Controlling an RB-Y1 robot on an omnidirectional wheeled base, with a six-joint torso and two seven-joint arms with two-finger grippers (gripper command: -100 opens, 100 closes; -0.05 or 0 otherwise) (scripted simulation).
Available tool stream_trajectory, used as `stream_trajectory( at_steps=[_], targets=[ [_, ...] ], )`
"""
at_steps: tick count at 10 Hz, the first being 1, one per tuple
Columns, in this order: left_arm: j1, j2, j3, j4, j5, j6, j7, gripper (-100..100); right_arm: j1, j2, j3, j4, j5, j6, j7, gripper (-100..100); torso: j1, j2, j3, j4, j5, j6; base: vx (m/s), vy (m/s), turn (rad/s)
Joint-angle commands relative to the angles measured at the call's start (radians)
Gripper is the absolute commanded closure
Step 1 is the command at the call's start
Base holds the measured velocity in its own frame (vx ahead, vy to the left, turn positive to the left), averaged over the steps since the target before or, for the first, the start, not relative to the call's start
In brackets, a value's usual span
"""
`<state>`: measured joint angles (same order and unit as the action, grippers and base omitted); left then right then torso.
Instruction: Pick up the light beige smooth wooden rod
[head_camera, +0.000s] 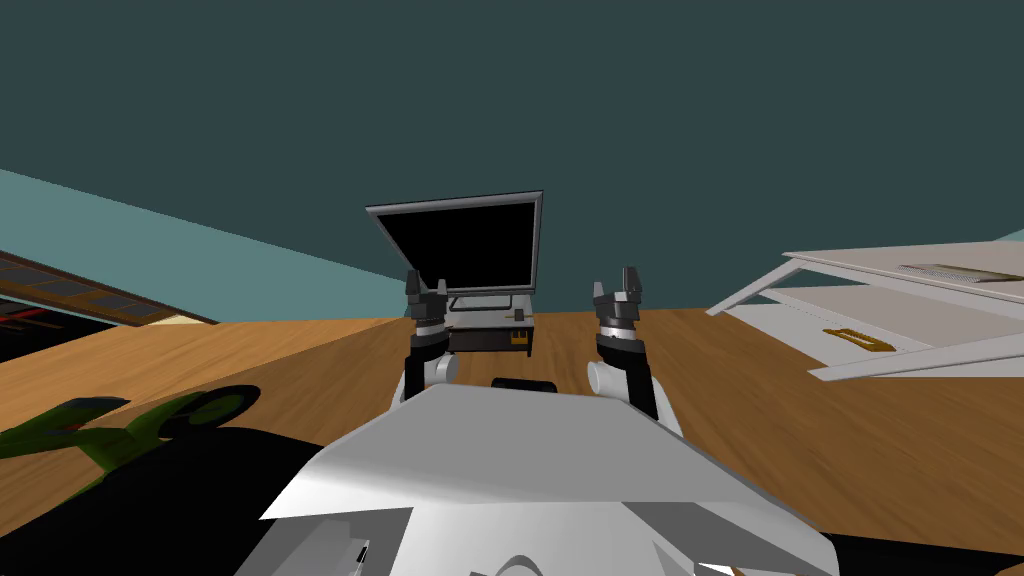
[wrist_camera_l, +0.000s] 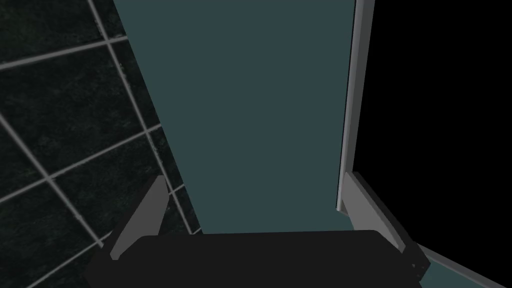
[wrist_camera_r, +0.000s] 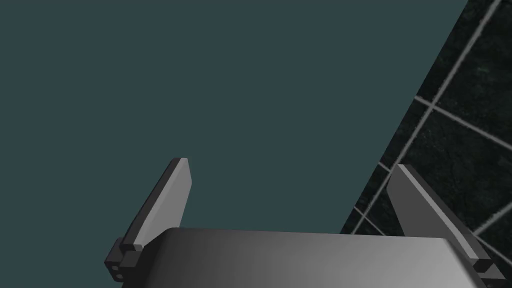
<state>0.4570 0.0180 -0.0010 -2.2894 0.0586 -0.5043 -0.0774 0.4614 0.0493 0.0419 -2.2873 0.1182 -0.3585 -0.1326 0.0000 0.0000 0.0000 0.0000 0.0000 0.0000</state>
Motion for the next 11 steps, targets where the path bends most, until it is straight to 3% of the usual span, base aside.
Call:
stream_trajectory(
  at_steps=[1, 5, 6, 8, 9, 11],
  targets=[
    [0.000, 0.000, 0.000, 0.000, 0.000, 0.000, 0.000, 0, 0.001, -0.038, 0.000, 0.011, 0.006, -0.008, -0.002, -100, 0.000, 0.000, 0.000, 0.000, 0.000, 0.000, -0.010, 0.031, 0.032],
    [0.000, 0.000, 0.000, 0.000, 0.000, 0.000, 0.000, 0, 0.009, -0.163, 0.007, 0.081, 0.047, -0.051, -0.011, -100, 0.008, 0.002, 0.001, 0.000, 0.002, 0.000, -0.031, 0.114, 0.053],
    [0.000, 0.000, 0.000, 0.000, 0.000, 0.000, 0.000, 0, 0.009, -0.175, 0.007, 0.081, 0.047, -0.051, -0.011, -100, 0.010, 0.002, 0.001, 0.000, 0.002, 0.000, -0.026, 0.114, 0.032],
    [0.000, 0.000, 0.000, 0.000, 0.000, 0.000, 0.000, 0, 0.015, -0.246, 0.016, 0.136, 0.082, -0.081, -0.018, -100, 0.007, 0.002, 0.001, 0.000, 0.002, 0.000, -0.037, 0.118, 0.107],
    [0.000, 0.000, 0.000, 0.000, 0.000, 0.000, 0.000, 0, 0.015, -0.255, 0.016, 0.136, 0.082, -0.081, -0.018, -100, 0.009, 0.003, 0.002, 0.001, 0.002, 0.000, -0.016, 0.115, 0.044],
    [0.000, 0.000, 0.000, 0.000, 0.000, 0.000, 0.000, 0, 0.022, -0.322, 0.028, 0.203, 0.128, -0.113, -0.024, -100, 0.007, 0.001, 0.001, 0.000, 0.002, 0.000, -0.006, 0.146, 0.150]
  ],
)
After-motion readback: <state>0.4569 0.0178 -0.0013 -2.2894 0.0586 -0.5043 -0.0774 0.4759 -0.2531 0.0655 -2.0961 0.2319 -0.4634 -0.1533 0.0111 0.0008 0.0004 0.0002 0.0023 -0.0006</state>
